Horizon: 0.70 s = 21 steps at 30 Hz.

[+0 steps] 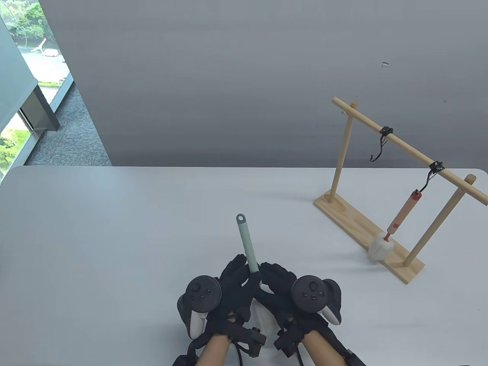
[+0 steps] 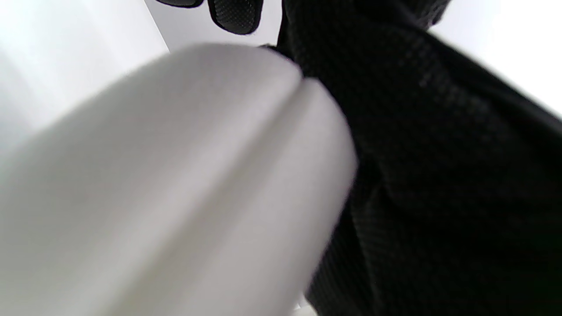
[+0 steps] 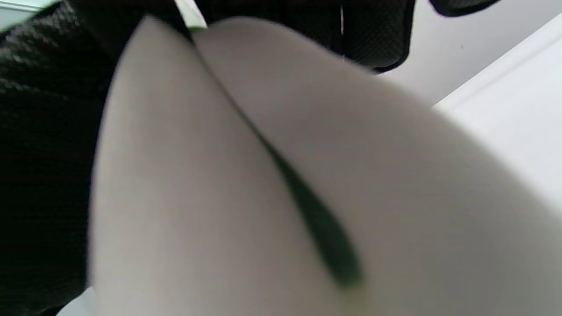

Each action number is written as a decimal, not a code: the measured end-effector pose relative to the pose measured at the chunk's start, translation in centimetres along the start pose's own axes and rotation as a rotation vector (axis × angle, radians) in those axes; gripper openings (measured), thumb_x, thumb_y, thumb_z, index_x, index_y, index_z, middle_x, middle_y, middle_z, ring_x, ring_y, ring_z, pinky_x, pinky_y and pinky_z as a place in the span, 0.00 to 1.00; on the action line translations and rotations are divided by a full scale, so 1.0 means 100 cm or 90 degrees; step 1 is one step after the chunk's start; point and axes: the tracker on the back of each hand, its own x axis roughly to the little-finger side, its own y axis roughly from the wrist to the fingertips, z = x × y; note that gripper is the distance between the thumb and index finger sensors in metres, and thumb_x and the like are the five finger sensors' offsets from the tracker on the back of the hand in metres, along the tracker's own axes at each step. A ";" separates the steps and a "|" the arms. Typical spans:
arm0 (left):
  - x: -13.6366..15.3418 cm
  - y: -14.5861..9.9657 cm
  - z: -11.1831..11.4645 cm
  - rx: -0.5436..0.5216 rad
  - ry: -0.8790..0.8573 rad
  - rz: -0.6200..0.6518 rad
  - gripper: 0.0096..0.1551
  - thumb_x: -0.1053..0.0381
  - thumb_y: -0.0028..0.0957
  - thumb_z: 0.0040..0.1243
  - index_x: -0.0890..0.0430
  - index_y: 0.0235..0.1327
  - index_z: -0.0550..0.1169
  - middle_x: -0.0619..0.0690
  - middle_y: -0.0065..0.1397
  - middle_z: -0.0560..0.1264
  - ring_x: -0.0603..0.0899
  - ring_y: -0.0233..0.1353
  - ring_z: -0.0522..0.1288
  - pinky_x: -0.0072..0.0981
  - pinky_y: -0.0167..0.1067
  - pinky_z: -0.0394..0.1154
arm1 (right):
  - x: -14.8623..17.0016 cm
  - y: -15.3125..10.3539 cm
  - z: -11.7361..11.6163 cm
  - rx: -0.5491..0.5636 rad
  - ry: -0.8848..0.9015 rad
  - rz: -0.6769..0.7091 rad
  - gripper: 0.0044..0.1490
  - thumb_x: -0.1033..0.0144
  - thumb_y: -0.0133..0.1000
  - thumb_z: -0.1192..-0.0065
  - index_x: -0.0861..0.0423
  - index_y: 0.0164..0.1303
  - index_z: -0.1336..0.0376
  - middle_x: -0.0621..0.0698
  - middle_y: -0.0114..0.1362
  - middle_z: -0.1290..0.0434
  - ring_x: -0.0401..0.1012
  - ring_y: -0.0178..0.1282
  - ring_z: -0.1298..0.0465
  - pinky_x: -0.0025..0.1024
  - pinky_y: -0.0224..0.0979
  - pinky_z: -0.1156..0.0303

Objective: Hook cup brush handle onto s-hook

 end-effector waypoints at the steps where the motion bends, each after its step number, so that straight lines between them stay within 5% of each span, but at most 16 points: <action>1: 0.001 0.000 0.000 -0.001 0.001 0.000 0.30 0.32 0.49 0.51 0.44 0.60 0.77 0.58 0.82 0.62 0.72 0.82 0.57 0.80 0.64 0.39 | -0.001 0.000 0.000 0.003 -0.005 -0.001 0.35 0.55 0.57 0.37 0.68 0.64 0.33 0.67 0.75 0.35 0.68 0.74 0.38 0.71 0.68 0.50; 11: 0.006 0.000 0.003 0.014 -0.019 0.004 0.30 0.33 0.49 0.51 0.44 0.62 0.76 0.58 0.81 0.63 0.72 0.82 0.59 0.79 0.65 0.40 | -0.001 -0.003 -0.001 0.037 -0.027 -0.014 0.29 0.56 0.56 0.35 0.67 0.51 0.25 0.63 0.70 0.28 0.65 0.72 0.32 0.71 0.67 0.47; 21: 0.010 -0.002 -0.006 -0.010 -0.023 0.003 0.31 0.35 0.50 0.51 0.45 0.64 0.75 0.58 0.81 0.64 0.72 0.81 0.59 0.79 0.65 0.40 | 0.013 -0.009 0.010 0.062 0.031 -0.047 0.28 0.57 0.56 0.36 0.67 0.52 0.26 0.63 0.70 0.29 0.65 0.72 0.32 0.70 0.67 0.48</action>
